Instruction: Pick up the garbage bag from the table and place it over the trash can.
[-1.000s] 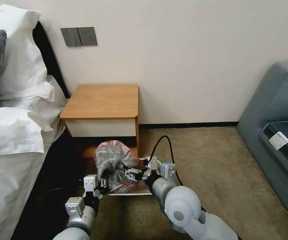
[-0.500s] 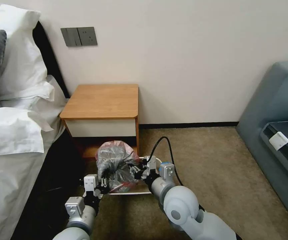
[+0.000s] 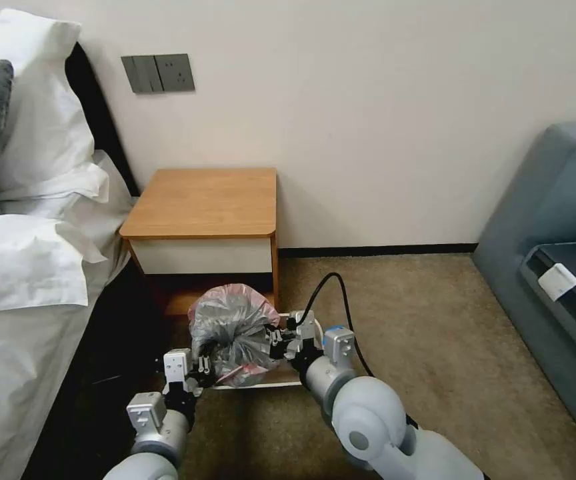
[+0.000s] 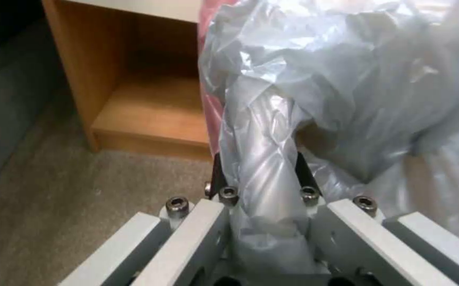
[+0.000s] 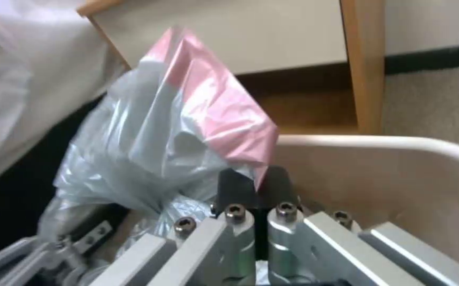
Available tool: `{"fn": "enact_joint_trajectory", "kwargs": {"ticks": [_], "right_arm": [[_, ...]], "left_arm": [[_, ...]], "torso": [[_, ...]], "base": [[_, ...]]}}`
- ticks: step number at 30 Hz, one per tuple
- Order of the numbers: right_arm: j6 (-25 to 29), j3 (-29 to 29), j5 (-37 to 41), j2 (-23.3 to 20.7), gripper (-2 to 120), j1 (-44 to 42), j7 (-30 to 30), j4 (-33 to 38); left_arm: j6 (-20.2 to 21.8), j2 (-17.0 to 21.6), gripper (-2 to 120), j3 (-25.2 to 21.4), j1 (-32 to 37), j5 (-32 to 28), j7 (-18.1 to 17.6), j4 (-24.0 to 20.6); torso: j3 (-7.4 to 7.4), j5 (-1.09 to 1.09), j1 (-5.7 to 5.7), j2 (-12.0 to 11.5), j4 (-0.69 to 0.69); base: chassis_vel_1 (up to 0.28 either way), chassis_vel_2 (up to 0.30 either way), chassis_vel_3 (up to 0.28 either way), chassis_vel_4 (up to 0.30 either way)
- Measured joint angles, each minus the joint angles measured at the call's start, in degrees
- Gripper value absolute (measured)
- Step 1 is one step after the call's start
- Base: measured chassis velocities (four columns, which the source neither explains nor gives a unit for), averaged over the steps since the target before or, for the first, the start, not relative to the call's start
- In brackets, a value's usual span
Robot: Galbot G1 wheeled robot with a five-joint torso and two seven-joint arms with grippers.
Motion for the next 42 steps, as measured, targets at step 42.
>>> {"fn": "enact_joint_trajectory", "kwargs": {"ticks": [42], "right_arm": [[-14.6,13.6,41.9,-6.5,18,17.9,12.7,-4.8]], "left_arm": [[-1.0,-2.3,4,-3.9,-0.3,-4.1,3.0,-0.9]], "torso": [[0.0,0.01,0.0,0.0,0.0]], "base": [[0.0,0.0,0.0,0.0]]}}
